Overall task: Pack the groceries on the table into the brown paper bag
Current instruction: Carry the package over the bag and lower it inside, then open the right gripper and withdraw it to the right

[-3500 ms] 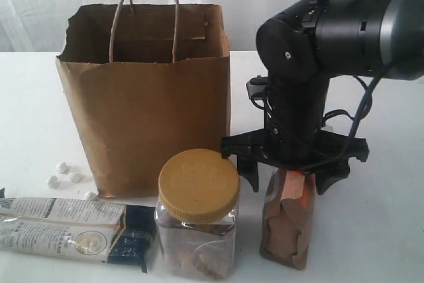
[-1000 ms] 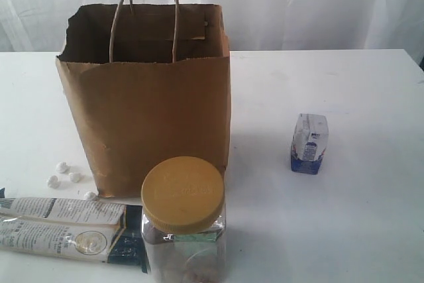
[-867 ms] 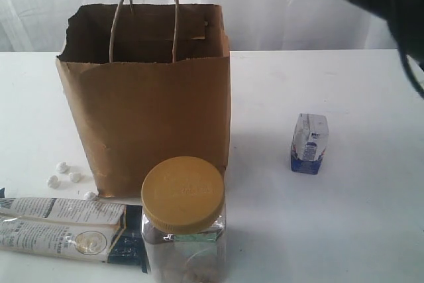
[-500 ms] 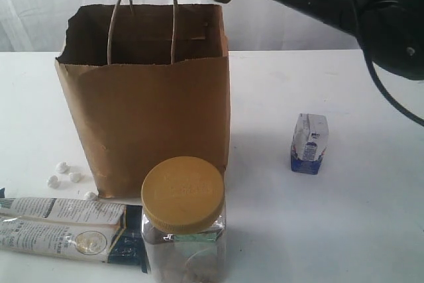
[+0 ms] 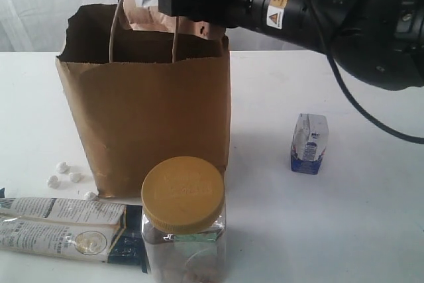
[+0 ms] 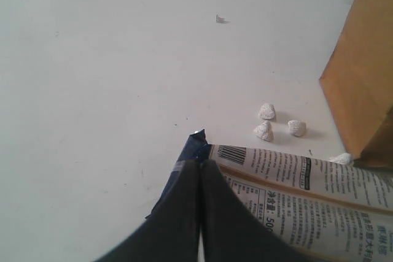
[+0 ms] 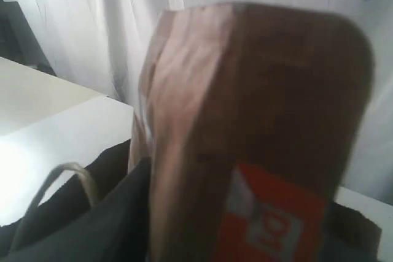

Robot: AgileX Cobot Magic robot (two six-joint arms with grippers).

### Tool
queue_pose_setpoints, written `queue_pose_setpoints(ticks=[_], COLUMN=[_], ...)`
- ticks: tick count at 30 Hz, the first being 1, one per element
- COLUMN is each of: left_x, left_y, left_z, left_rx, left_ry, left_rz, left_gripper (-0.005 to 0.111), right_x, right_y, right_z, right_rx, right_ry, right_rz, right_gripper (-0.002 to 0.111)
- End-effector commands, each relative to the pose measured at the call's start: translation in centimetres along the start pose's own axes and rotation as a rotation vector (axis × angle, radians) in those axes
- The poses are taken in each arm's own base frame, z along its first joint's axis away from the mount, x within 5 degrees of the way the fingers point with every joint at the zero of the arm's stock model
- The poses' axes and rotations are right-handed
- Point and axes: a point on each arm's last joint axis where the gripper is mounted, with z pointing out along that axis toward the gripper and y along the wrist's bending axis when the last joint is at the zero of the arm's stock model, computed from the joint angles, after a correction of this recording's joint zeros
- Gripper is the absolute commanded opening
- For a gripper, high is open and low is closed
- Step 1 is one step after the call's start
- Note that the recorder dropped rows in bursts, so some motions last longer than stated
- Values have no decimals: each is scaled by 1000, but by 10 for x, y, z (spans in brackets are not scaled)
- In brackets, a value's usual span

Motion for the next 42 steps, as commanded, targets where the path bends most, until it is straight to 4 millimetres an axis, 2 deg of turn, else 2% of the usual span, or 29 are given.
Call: queue_pose_setpoints(ticks=[1,5,12,15,35,38,42], left_x=[-1,-1,-1,-1,-1,-1,-1], left_y=[0,0,0,0,0,0,0], left_z=[0,0,0,0,0,0,0], left_rx=[6,6,6,6,6,6,6], left_ry=[-11,-11,-11,-11,-11,-11,-11], left_rz=[-16,-16,-16,-16,-16,-16,-16], left_gripper=[0,0,0,0,0,0,0], right_x=[-9,-6,-3,-1,1,-7,-22], right_y=[8,6,4,2,0,1,-1], right_z=[3,4,4,4,3,-4,-25], right_rx=[-90,-74,-47,-31,1,12,110], right_ry=[-103,-73,-38,-20,14,3,50], right_rz=[14,1,-6,-6,-7,-12,-22], right_gripper=[8,16,40,45,45,41,30])
